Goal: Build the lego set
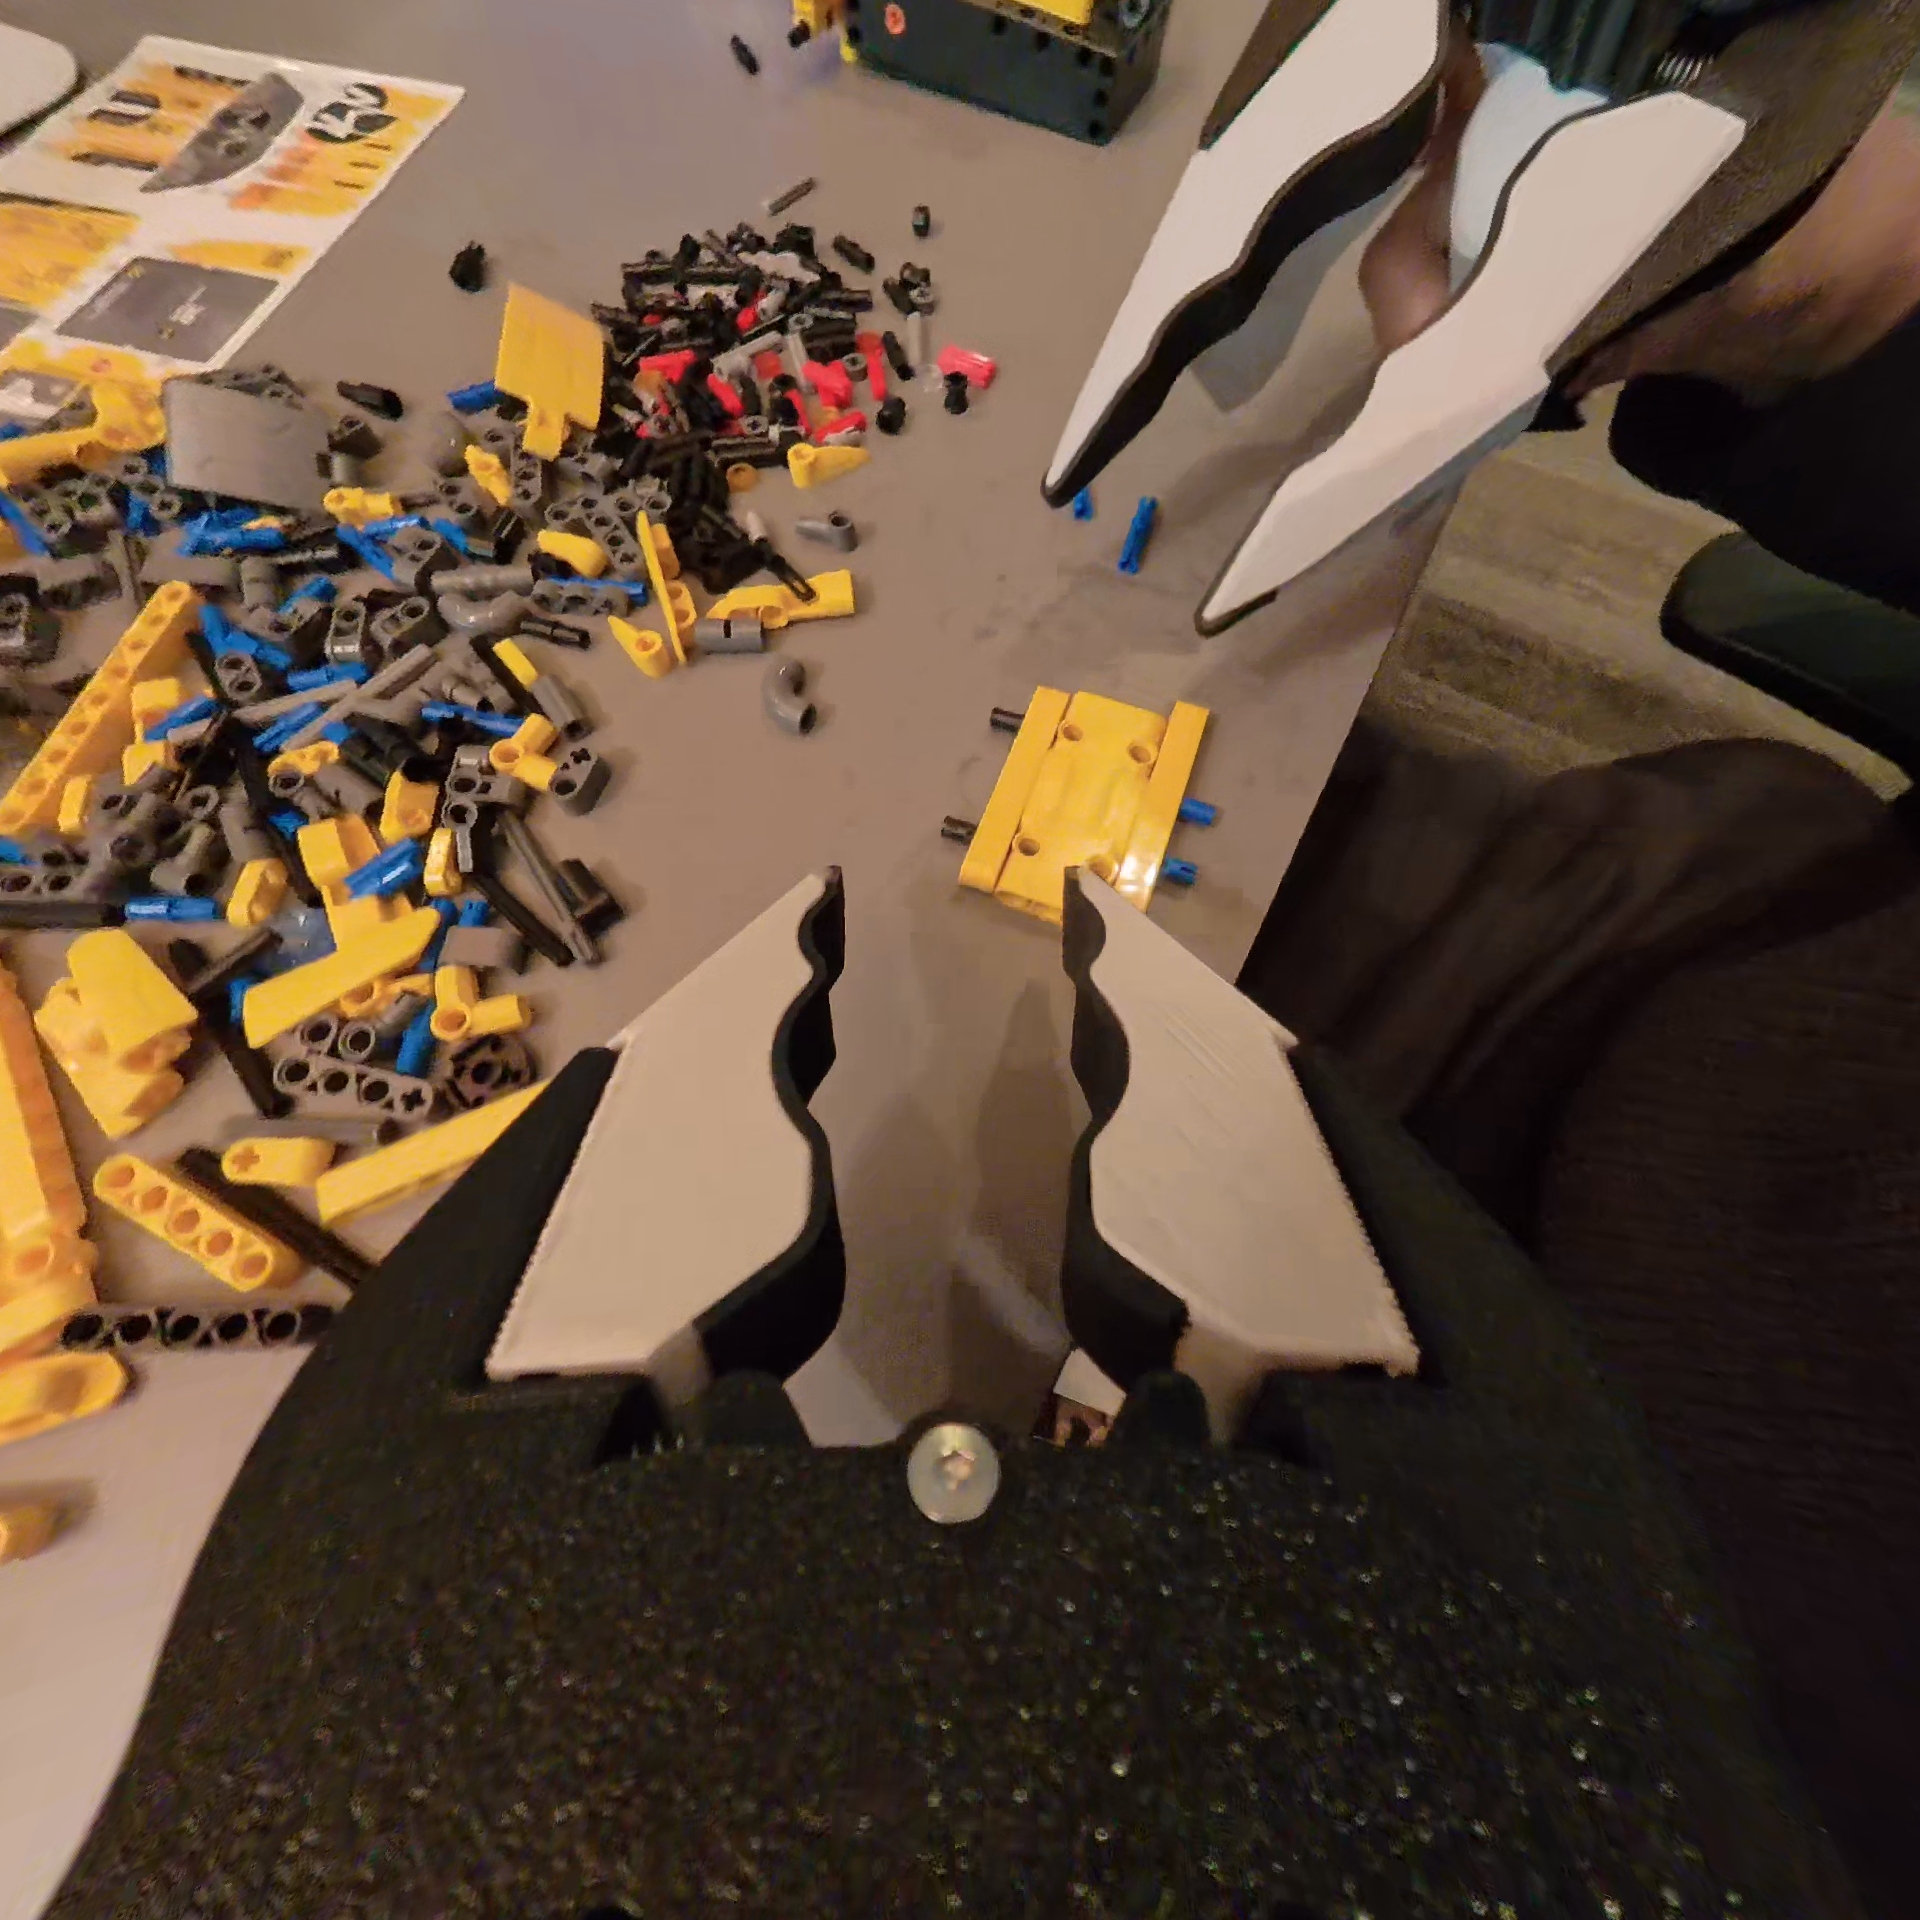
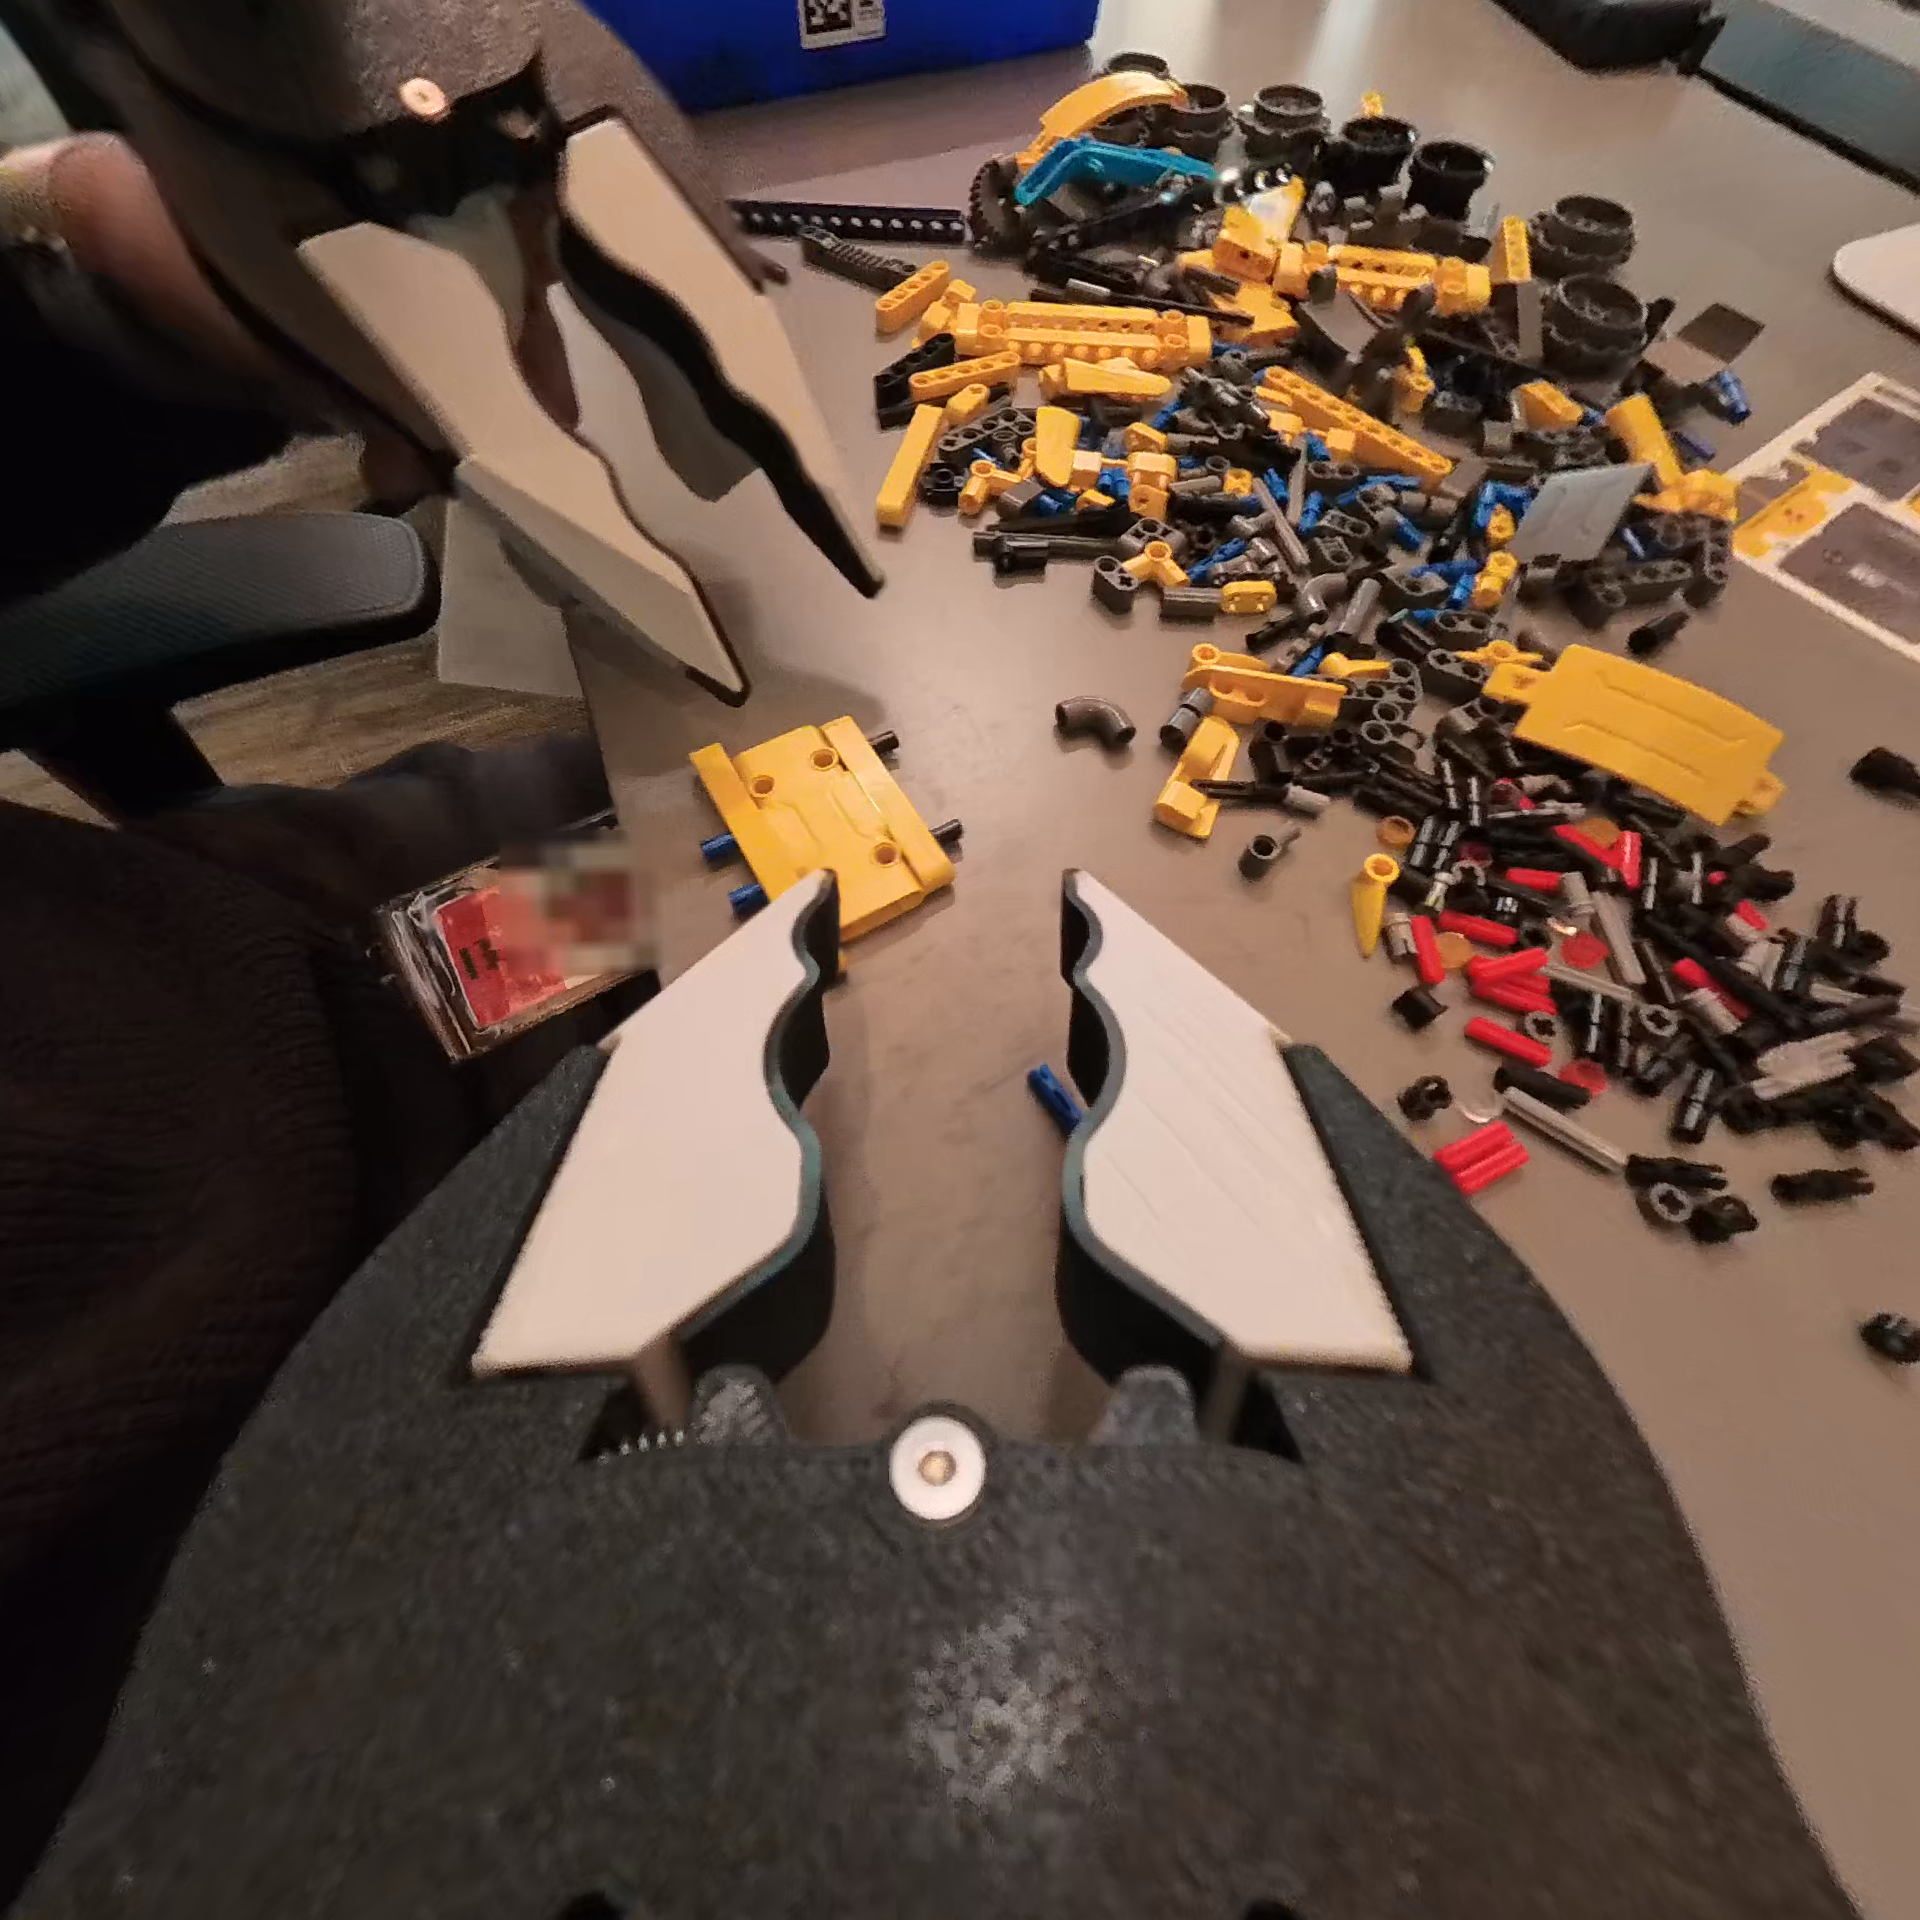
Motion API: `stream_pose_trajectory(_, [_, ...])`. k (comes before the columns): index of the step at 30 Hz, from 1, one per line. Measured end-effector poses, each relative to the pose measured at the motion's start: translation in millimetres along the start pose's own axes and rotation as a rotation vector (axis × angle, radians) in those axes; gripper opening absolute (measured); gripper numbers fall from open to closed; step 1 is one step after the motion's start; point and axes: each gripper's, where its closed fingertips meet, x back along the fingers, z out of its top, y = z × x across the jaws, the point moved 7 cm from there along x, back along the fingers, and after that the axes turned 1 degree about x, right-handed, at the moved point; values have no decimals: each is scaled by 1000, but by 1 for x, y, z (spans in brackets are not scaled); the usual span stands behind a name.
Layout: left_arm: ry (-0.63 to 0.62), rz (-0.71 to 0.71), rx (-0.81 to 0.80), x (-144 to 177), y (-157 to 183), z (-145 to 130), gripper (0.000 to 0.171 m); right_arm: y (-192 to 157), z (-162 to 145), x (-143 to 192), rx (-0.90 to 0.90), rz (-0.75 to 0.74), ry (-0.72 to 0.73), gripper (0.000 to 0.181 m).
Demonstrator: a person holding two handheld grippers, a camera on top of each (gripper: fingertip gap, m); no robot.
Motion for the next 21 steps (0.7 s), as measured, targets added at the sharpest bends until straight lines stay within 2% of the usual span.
stream_pose_trajectory(3, [26,49,31,4,-3,-10,36,6,-2,-3,-62,4,-25,40])
stream_pose_trajectory(5, [43,79,48,7,-7,-13,19,7,-3,-4,-75,14,-37,39])
stream_pose_trajectory(6, [54,78,48,8,-8,-14,16,7,-3,-5,-73,18,-40,38])
stream_pose_trajectory(11, [63,106,46,7,-10,-15,15,5,-2,-4,-61,22,-30,37])
stream_pose_trajectory(16, [102,76,67,10,-9,-14,14,7,3,6,-77,51,67,27])
stream_pose_trajectory(21, [149,79,111,14,-12,-14,14,12,5,11,-134,87,123,27])
